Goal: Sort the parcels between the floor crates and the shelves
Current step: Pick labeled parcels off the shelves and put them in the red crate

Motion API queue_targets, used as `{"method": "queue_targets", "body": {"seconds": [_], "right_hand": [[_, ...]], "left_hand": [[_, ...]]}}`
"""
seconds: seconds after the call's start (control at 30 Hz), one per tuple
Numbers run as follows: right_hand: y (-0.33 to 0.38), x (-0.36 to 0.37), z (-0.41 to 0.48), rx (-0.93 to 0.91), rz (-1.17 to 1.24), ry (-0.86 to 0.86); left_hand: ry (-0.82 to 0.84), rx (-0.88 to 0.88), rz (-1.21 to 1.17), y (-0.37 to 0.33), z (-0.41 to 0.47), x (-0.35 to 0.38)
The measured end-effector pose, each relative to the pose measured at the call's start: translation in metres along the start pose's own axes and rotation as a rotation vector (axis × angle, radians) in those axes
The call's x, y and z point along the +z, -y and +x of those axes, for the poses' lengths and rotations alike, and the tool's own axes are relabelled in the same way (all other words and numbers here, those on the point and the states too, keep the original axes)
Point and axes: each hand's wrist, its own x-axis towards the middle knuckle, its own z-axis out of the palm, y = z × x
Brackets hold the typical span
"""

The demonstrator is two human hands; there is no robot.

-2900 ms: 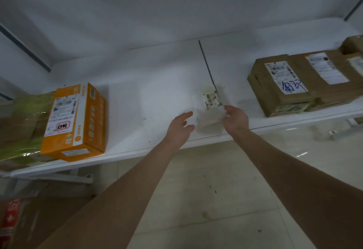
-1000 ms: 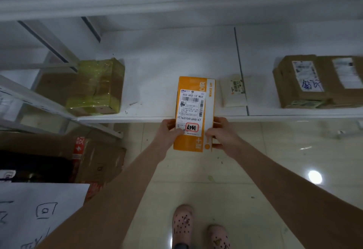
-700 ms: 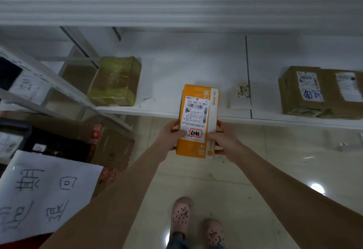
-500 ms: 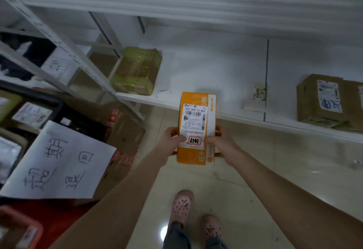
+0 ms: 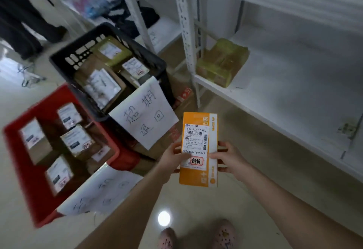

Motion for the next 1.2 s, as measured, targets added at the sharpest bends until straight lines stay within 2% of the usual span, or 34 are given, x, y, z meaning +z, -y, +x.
{"method": "queue_targets", "body": {"seconds": [0.13, 0.3, 0.47, 0.6, 0.73, 0.97, 1.1, 1.2], "right_hand": [[0.012, 0.065, -0.004, -0.059, -0.02, 0.068], [0.004, 0.157, -0.024, -0.183, -0.056, 0.064], [0.0, 0.259, -0.046, -0.254, -0.095, 0.111], [0.024, 0.343, -0.047, -0.348, -0.21, 0.133], [0.053, 0.406, -0.035, -0.366, -0.325, 0.193], [0.136, 0.489, 0.013, -0.532, -0.365, 0.256], [0.186, 0.534, 0.062, -0.603, -0.375, 0.306], [0.21, 0.557, 0.109, -0.64, -0.45, 0.319]], "left_hand": [[-0.136, 0.096, -0.114, 0.019, -0.026, -0.066], [-0.255, 0.229, -0.176, 0.049, -0.063, -0.149], [-0.362, 0.258, -0.234, 0.079, -0.097, -0.236], [-0.45, 0.27, -0.31, 0.089, -0.11, -0.307], [-0.508, 0.247, -0.364, 0.093, -0.11, -0.364], [-0.542, 0.326, -0.502, 0.05, -0.074, -0.445], [-0.605, 0.379, -0.499, 0.011, -0.03, -0.494], [-0.595, 0.347, -0.488, -0.008, 0.013, -0.522]]}}
